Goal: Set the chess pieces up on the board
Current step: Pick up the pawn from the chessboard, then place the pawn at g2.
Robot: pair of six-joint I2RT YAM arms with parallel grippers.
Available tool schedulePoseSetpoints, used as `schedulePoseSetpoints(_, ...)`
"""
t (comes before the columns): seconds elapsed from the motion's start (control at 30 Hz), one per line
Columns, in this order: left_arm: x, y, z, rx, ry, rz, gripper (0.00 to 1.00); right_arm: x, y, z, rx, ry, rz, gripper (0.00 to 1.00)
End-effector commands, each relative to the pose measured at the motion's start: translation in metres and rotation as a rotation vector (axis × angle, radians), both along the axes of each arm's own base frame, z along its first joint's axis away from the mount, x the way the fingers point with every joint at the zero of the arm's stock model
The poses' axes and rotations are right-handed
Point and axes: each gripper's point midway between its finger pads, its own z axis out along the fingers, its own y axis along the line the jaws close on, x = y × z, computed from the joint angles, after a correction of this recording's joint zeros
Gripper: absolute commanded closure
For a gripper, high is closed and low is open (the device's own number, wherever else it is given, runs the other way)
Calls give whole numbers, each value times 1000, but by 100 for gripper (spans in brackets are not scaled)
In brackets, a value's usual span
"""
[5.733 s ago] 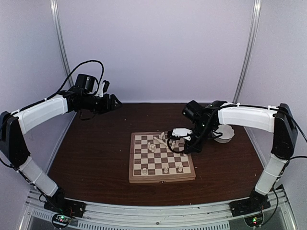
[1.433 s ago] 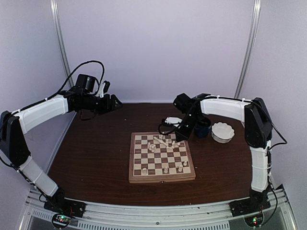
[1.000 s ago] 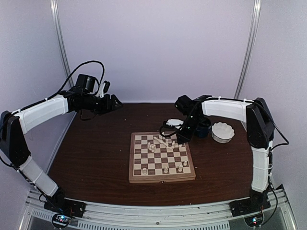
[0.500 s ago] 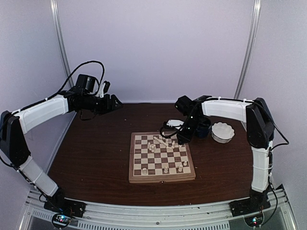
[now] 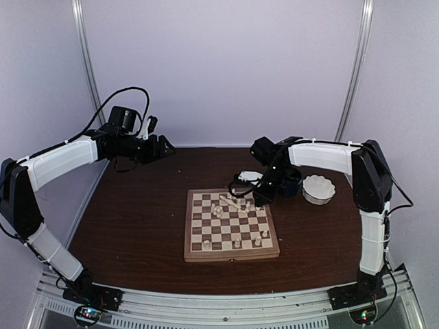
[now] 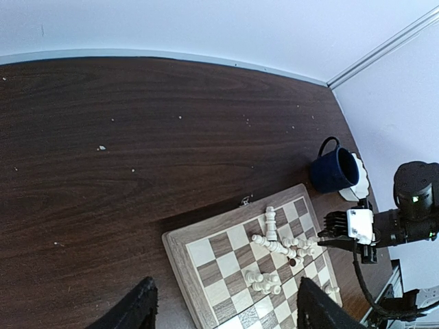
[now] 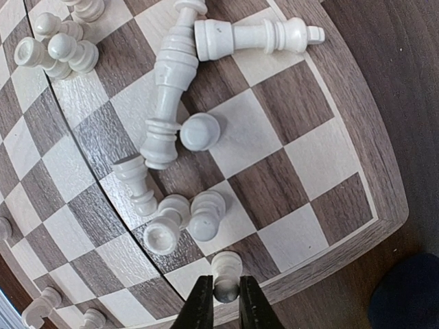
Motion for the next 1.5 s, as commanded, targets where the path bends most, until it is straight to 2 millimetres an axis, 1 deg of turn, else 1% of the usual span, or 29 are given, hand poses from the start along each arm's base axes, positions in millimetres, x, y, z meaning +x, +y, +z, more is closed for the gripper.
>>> schedulePoseSetpoints(0.0,9,-2,16,-35,-49,-3,31,0,-6,-8,-26,24,-23,84)
schedulePoseSetpoints(0.1,9,-1,16,-33,-50,-1,31,-2,-6,-11,-29,36,-21,84)
schedulePoseSetpoints(0.37,9,-2,15,-36,-47,-1,30,-2,-7,-9,-29,34,-21,83)
schedulePoseSetpoints(0.5,9,-2,13,-34,-41,-2,30,-3,-8,-8,-35,38,-17,88)
schedulePoseSetpoints(0.63,10,-2,10,-33,-35,0,30,-3,-9,3,-27,13,-12,90)
schedulePoseSetpoints(0.7,10,-3,9,-34,-30,-2,30,-3,-11,11,-23,-5,-7,90)
schedulePoseSetpoints(0.83,11,-2,5,-26,-24,3,30,-12,-13,30,-20,-35,15,90)
schedulePoseSetpoints(0.93,12,-2,3,-23,-23,3,30,-24,-11,44,-16,-99,57,91)
schedulePoseSetpoints(1.0,12,-3,3,-23,-23,1,30,-42,-3,49,-4,-104,118,90)
schedulePoseSetpoints(1.07,11,-2,4,-22,-24,1,30,-67,6,48,-2,-85,197,90)
schedulePoseSetpoints(1.13,11,-2,5,-20,-26,1,30,-87,14,41,-23,-82,263,91)
schedulePoseSetpoints(1.23,11,-2,6,-22,-25,1,30,-112,23,27,-60,-79,357,91)
schedulePoseSetpoints(1.33,11,-2,6,-23,-26,0,30,-123,30,16,-93,-68,400,91)
schedulePoseSetpoints(1.47,10,-2,10,-25,-36,-1,30,-122,35,11,-108,-58,408,91)
